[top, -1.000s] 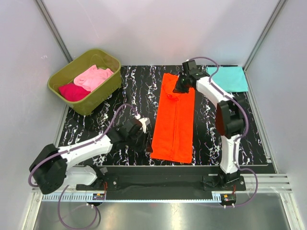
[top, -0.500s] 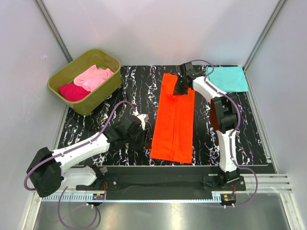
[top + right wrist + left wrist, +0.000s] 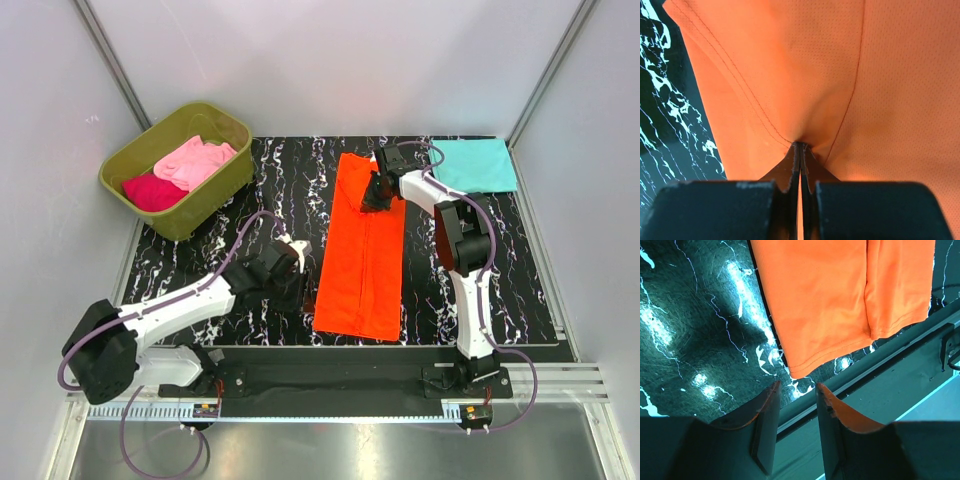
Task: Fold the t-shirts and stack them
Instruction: Fold the tshirt
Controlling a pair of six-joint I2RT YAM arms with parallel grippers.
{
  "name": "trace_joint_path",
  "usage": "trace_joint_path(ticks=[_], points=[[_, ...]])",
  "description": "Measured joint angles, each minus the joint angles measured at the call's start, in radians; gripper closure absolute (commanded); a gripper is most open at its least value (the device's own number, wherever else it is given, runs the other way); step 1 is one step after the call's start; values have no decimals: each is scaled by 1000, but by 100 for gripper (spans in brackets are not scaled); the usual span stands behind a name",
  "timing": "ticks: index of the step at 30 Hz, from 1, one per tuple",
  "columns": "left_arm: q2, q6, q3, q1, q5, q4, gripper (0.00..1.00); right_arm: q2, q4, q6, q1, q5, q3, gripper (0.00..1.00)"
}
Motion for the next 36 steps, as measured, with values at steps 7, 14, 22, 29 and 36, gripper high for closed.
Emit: trace_joint_path(ticks=[7,14,22,29,36], points=[[0,0,1,0,0,0,59,0,5,-2,0,-1,14,100],[-28,0,1,0,-11,0,57,-11,5,-2,-1,-13,32,100],[-32,0,1,0,-16,0,56,-27,5,-2,-13,-28,33,100],[-19,9,1,0,-16,3,51,-25,5,-16,-47,-31,33,100],[-19,21,1,0,-12,9,49,9,4,-36,-60,-35,32,100]])
